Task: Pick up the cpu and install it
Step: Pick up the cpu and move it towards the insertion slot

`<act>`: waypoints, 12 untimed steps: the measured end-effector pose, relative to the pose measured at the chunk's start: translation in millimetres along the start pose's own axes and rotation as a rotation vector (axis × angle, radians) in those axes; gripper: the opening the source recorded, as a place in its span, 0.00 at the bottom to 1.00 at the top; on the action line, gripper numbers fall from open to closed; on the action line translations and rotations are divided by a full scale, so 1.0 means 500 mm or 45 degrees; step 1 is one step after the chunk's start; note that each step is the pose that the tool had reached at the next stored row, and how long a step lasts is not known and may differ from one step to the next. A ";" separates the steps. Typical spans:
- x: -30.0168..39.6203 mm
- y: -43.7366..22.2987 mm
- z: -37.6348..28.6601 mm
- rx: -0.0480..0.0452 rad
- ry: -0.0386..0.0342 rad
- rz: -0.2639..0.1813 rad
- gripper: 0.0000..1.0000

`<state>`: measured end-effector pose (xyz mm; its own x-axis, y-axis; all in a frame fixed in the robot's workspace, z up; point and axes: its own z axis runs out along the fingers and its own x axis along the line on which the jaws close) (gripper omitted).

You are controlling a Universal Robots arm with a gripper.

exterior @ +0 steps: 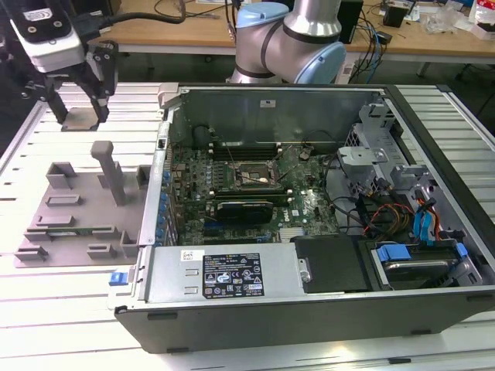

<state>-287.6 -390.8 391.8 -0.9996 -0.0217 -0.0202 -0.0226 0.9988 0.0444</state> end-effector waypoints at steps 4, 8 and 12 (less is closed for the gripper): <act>-0.024 -0.001 0.001 0.000 -0.0002 0.000 0.55; -0.044 -0.001 0.001 0.000 -0.0001 0.000 0.55; -0.078 -0.002 0.002 0.000 -0.0001 0.000 0.55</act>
<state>-248.8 -390.8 391.7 -0.9996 -0.0217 -0.0203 -0.0226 0.9988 0.0444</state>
